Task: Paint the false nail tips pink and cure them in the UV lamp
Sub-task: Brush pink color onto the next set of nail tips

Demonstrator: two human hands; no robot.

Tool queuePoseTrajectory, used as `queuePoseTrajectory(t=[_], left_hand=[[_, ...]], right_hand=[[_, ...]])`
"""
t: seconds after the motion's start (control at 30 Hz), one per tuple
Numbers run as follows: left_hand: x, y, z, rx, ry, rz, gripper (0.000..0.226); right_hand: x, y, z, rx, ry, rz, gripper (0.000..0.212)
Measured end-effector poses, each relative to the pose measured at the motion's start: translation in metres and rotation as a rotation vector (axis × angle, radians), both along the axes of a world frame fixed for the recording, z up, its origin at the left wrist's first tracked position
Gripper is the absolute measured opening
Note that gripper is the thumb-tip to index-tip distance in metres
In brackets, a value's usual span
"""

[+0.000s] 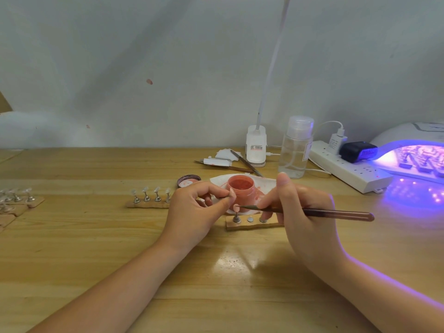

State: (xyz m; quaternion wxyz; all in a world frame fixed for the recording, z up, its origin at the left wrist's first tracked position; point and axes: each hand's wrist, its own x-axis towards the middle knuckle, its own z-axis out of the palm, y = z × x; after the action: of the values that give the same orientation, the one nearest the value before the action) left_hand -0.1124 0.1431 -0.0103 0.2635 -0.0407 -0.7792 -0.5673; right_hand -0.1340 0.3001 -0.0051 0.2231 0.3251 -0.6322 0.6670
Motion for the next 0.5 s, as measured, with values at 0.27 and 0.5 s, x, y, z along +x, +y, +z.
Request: queuePoseTrajectory(t=[0.27,0.5], left_hand=[[-0.0009,-0.0014,-0.0009,-0.009,-0.017,0.016,0.017],[0.0006,-0.0005,0.0008,-0.018,-0.014,0.017,0.013]], right_hand=[[0.0007,-0.0017,0.0022,0.005,-0.059,-0.02,0.038],[0.0029,-0.0028,0.0092,0.055,-0.072,-0.076,0.03]])
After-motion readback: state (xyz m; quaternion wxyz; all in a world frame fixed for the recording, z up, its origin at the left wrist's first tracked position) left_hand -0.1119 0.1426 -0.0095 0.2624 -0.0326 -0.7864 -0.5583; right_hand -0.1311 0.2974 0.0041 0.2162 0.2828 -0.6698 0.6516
